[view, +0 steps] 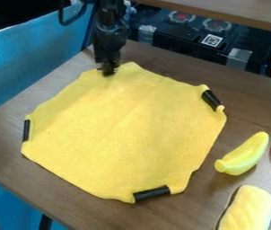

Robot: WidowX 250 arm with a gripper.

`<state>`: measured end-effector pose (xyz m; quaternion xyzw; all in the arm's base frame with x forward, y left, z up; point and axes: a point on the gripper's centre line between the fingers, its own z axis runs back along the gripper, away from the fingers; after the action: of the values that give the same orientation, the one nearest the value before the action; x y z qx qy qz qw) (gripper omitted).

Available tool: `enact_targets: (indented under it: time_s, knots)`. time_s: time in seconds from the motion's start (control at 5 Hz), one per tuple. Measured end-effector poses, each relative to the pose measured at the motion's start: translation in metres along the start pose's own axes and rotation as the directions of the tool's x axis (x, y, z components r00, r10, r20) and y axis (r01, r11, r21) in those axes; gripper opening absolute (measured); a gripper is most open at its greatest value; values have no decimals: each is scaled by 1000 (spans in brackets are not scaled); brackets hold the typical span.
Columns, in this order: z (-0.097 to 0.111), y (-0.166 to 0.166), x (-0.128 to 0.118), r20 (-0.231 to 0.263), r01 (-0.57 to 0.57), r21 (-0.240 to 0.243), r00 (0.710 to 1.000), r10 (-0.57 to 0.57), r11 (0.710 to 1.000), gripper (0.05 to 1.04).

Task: Fold the cloth from top left to bottom right

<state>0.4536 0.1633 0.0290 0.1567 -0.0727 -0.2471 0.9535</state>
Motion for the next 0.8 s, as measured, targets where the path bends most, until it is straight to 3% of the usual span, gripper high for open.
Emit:
enact_targets:
  time_s: [0.2, 0.4, 0.6, 0.8]
  knots:
    - [-4, -8, 1, -10, 23, 0, 1000, -23, 1000, 368]
    - [-3, -14, 2, 11, 35, -17, 999, -35, 999, 164]
    - [13, -23, 6, 56, 24, -53, 998, -21, 998, 71]
    - [54, -37, 21, 129, 41, -41, 991, -36, 998, 58]
